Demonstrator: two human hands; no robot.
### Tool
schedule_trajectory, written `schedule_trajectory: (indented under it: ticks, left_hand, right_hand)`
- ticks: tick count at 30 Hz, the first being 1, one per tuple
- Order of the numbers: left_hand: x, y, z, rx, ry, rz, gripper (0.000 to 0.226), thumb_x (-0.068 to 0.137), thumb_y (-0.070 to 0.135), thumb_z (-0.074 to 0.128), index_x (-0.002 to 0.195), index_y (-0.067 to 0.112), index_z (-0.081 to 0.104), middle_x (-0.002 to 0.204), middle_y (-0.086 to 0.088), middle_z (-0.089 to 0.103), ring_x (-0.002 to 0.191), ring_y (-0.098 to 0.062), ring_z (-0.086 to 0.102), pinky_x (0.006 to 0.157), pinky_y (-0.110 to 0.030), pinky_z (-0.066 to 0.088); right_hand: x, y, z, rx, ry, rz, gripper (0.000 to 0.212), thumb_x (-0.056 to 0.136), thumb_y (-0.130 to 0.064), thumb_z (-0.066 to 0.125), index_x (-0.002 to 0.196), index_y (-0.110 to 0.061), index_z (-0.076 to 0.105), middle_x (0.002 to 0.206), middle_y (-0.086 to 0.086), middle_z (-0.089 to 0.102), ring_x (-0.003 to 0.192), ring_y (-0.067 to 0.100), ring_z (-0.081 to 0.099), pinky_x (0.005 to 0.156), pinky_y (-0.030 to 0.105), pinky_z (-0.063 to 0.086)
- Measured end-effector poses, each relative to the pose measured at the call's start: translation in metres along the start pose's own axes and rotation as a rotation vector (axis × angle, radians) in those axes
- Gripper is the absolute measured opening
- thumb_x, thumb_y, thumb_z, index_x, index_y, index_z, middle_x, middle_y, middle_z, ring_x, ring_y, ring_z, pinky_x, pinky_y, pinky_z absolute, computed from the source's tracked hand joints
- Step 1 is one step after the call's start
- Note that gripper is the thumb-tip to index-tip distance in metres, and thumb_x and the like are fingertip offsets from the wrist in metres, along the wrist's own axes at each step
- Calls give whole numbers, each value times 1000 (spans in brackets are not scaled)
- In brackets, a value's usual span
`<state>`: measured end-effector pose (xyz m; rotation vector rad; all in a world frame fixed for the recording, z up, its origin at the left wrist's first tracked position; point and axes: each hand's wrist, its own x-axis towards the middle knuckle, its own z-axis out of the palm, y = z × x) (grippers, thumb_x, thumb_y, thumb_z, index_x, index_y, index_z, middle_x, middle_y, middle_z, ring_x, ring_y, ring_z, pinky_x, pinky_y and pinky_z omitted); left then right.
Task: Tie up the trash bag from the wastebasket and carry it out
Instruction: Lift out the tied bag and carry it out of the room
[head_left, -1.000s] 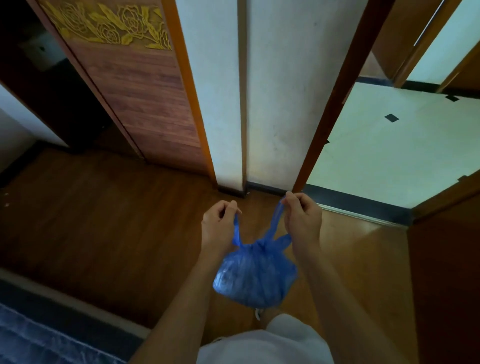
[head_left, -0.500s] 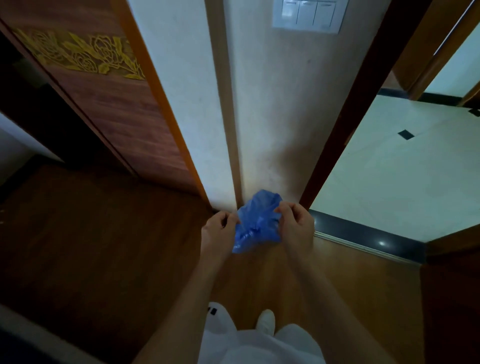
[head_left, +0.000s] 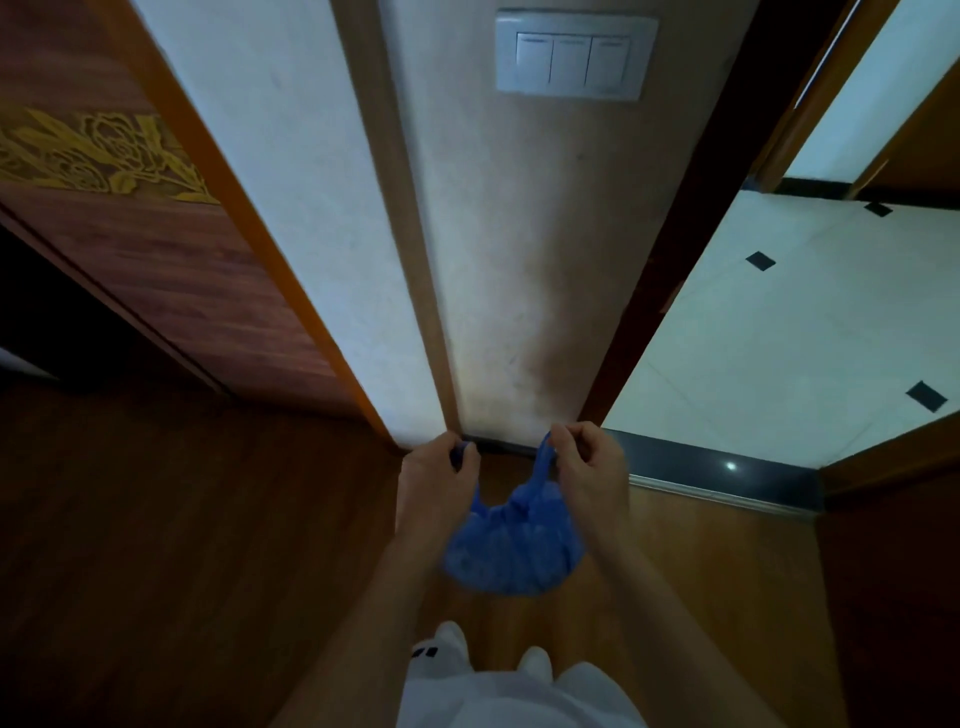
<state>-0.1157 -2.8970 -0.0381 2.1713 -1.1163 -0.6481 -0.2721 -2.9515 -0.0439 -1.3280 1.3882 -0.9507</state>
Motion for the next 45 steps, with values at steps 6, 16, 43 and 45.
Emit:
schedule_trajectory:
  ticks: [6,16,43,45]
  left_hand:
    - [22,-21,0,3,-91,-48,16,97,29,56,85,19,60,75,8,60,71,-5,59,59,-13,38]
    - [94,-71,53,-304,-146,-101,14,96,22,58,83,22,59,78,2,64,75,-7,63,68,-19,50]
    - [221,-241,288,394,-149,163,58,90,46,58,143,23,47,145,0,53,133,-21,47,107,-38,42]
    - [214,-247,284,512,-124,238,63,91,51,51,148,26,40,152,0,46,141,-22,41,113,-43,38]
  right_hand:
    - [8,10,22,-78,29,13,18,98,-22,57,88,-10,65,77,2,62,71,1,60,61,10,47]
    - [79,72,72,-110,102,56,13,99,-25,55,94,-15,61,85,3,64,79,10,62,66,16,47]
    - [218,372,126,-893,-120,-272,35,92,-28,62,121,-9,61,118,13,61,108,29,57,87,42,54]
    - [215,373,115,-1037,-178,-348,44,91,-32,59,129,-10,58,129,13,59,120,31,54,94,47,52]
